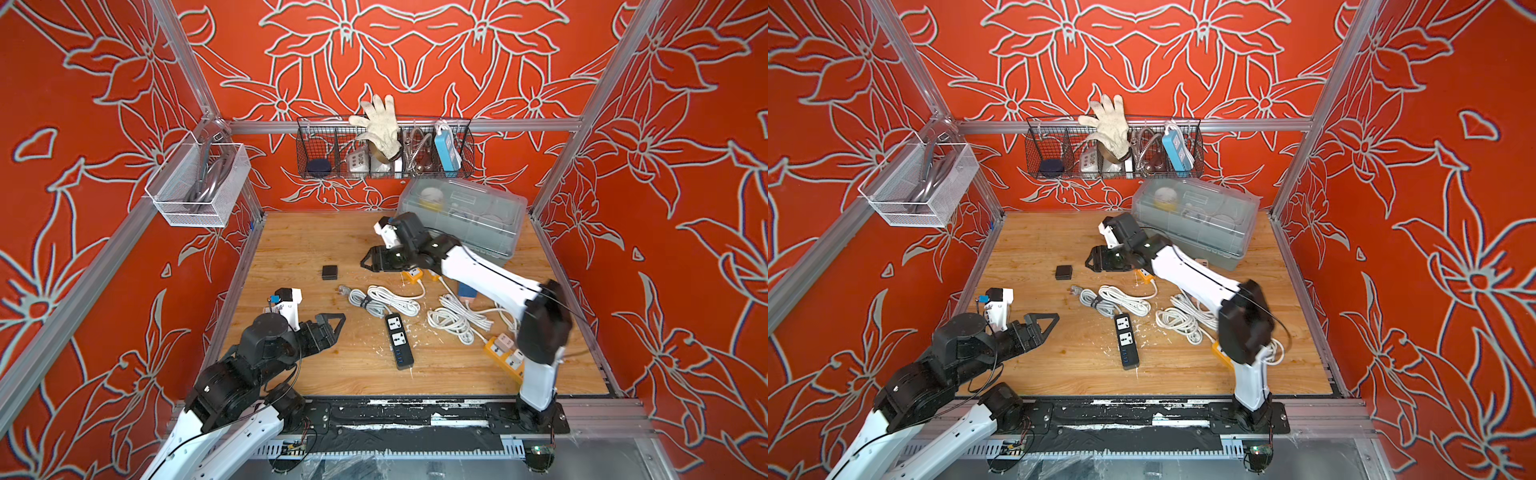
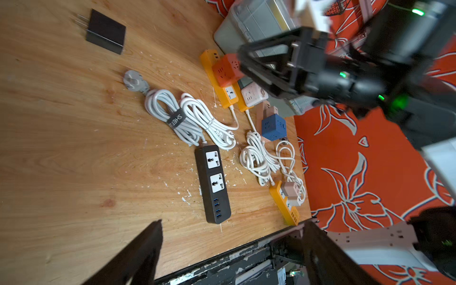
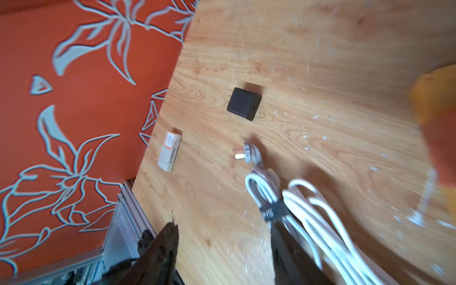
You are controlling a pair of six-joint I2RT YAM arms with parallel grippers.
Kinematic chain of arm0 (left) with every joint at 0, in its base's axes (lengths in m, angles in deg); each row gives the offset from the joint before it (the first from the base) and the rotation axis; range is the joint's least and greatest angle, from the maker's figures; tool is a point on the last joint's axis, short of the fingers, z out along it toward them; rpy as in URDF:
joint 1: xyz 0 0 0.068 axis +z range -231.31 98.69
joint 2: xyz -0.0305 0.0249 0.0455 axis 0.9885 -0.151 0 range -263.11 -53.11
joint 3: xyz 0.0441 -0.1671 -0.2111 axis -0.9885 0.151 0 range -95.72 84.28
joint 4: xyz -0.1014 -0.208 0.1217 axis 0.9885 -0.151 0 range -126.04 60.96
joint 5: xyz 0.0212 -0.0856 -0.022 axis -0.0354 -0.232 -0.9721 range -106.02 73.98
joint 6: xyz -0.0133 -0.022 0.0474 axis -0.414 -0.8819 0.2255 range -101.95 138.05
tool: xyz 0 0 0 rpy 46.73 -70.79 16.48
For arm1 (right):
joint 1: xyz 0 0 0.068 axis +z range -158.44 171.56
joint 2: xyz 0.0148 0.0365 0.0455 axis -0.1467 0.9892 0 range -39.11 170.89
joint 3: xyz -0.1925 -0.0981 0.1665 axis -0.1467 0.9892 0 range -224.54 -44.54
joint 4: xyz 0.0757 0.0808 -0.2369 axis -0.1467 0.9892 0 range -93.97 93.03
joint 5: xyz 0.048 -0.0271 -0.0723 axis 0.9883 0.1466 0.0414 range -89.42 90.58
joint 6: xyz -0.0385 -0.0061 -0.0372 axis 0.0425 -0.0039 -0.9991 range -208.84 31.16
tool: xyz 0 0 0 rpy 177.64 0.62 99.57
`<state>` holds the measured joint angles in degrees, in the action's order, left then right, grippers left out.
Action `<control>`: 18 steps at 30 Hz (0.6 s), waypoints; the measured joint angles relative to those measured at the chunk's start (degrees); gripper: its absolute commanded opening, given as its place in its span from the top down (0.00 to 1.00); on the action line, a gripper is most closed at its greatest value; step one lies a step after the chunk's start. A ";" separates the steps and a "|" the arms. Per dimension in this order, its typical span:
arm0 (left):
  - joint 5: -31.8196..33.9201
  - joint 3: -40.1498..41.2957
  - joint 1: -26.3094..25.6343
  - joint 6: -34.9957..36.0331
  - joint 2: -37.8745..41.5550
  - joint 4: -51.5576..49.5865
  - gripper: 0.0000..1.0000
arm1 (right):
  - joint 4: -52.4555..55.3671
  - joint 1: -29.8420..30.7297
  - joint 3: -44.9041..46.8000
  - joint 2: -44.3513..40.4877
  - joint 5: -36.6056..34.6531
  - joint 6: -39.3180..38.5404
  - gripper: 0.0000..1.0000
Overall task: Pull the plug off the socket
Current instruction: Place the plug at the center of the board, then move the socket to the center of the board.
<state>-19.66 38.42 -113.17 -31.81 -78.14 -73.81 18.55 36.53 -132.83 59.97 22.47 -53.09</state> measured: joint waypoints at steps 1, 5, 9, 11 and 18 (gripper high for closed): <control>-0.83 1.01 0.00 -0.63 -0.42 1.20 0.12 | -1.60 -0.02 5.49 -6.08 -0.76 -1.11 0.38; -4.63 5.27 -0.02 -3.91 -4.13 7.63 0.12 | -6.05 -0.70 25.16 -26.64 -5.70 -3.85 0.38; -8.92 8.24 -0.02 -7.15 -9.57 14.43 0.12 | -6.25 -4.24 40.92 -39.34 -9.46 -4.07 0.38; -10.82 9.40 -0.02 -8.68 -12.13 17.33 0.12 | -4.79 -6.56 46.21 -42.99 -10.56 -3.85 0.38; -14.27 11.89 -1.22 -12.70 -18.10 24.20 0.12 | -1.81 -10.01 51.74 -47.06 -10.58 -3.76 0.38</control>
<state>-33.94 50.31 -114.39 -44.51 -96.24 -49.62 16.74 26.52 -81.09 12.92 11.89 -56.85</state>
